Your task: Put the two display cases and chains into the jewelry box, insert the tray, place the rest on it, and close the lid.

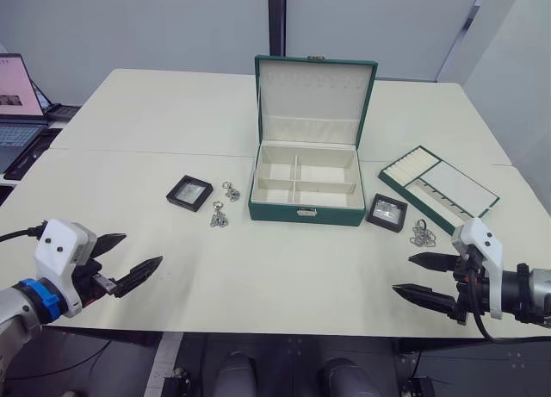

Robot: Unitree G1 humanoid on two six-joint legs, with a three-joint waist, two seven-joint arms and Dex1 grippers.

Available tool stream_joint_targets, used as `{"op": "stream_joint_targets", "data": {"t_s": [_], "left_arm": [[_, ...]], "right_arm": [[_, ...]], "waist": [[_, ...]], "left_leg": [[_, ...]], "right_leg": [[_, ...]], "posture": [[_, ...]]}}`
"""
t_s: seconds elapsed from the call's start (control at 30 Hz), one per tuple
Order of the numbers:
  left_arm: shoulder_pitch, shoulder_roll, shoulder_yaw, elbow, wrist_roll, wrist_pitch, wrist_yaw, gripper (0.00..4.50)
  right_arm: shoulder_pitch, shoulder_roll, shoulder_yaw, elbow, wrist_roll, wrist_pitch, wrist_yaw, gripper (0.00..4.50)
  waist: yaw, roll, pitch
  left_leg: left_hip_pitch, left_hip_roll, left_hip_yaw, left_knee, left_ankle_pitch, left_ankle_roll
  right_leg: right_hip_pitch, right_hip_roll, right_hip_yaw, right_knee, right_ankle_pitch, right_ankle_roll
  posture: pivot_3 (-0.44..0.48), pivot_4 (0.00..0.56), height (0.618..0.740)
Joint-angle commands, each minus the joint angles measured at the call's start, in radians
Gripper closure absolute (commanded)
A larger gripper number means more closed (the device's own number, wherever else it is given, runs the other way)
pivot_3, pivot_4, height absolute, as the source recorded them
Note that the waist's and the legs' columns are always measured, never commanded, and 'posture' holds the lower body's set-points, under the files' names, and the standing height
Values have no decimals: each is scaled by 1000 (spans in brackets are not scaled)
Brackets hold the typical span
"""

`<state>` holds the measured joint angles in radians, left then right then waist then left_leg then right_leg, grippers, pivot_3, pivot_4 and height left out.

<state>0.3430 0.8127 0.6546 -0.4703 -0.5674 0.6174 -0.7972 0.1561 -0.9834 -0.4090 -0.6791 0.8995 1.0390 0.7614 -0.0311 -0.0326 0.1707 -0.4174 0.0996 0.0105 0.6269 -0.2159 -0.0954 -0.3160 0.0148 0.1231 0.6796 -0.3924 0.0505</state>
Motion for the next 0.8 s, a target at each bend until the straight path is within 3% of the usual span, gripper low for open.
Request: {"op": "stream_joint_targets", "data": {"t_s": [0.03, 0.8], "left_arm": [[14, 11, 8, -33, 15, -29, -16, 0], [14, 5, 9, -12, 20, -34, -34, 0]], "right_arm": [[-8, -7, -23, -26, 20, 1, -6, 20], [-32, -13, -7, -18, 38, 0, -26, 20]], "waist": [[0, 0, 0], [0, 0, 0]], "left_leg": [[0, 0, 0, 0, 0, 0], [0, 0, 0, 0, 0, 0]], "right_leg": [[0, 0, 0, 0, 0, 0], [0, 0, 0, 0, 0, 0]], "posture": [[0, 150, 740], [0, 150, 740]]}}
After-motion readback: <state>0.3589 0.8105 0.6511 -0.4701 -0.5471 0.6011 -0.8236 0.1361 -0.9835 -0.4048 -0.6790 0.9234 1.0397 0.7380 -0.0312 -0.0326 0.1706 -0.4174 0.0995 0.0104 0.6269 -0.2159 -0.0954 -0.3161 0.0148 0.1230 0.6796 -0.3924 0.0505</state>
